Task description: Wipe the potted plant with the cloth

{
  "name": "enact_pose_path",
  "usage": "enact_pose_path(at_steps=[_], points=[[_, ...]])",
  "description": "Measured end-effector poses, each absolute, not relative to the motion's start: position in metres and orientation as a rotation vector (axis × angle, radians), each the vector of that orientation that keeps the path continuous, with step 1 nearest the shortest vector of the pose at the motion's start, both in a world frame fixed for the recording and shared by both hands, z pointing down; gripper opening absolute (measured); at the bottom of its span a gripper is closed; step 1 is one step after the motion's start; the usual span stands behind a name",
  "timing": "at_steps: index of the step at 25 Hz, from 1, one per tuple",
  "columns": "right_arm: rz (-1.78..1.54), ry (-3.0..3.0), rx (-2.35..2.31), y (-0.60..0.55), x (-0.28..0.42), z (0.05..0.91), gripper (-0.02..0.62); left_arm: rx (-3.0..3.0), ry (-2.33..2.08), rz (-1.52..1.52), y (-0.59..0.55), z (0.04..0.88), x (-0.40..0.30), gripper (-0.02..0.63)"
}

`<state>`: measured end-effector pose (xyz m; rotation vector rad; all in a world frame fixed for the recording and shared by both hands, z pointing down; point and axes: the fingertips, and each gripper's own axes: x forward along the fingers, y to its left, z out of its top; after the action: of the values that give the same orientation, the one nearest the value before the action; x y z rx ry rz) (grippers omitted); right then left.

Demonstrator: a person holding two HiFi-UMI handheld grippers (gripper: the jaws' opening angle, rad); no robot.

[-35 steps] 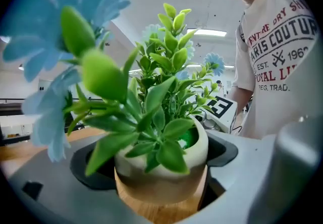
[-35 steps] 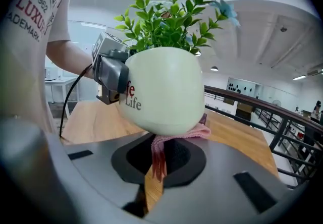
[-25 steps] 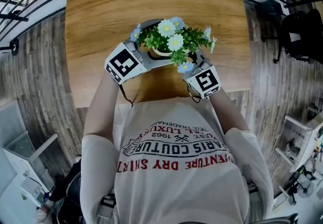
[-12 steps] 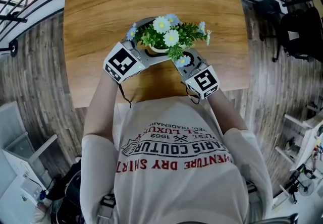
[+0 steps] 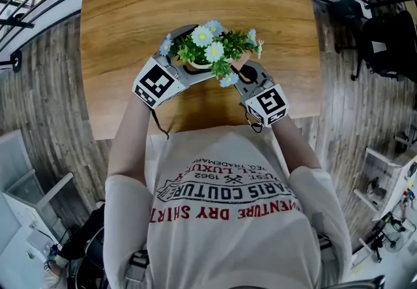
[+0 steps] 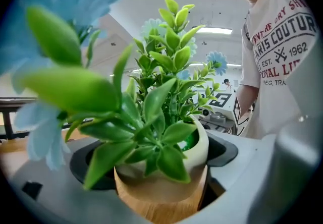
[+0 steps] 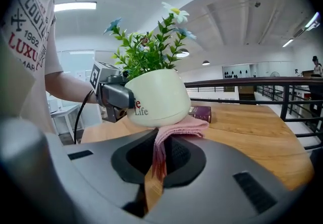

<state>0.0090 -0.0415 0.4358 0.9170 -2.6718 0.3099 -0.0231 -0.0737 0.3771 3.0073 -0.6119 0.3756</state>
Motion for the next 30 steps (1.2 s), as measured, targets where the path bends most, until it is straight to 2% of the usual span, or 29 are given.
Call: enact_pose_path(at_steps=[11, 22, 30], points=[[0.348, -2.544, 1.088, -0.069, 0.054, 0.453, 0.035, 3.024, -0.670, 0.405, -0.069, 0.401, -0.011, 0.506], [0.375, -2.398, 1.266, -0.102, 0.130, 0.475, 0.035, 2.983, -0.504, 0.633, -0.046, 0.477, 0.024, 0.506], [0.388, -2.356, 1.292, -0.114, 0.159, 0.499, 0.035, 2.958, -0.383, 0.675, -0.049, 0.523, 0.048, 0.506]])
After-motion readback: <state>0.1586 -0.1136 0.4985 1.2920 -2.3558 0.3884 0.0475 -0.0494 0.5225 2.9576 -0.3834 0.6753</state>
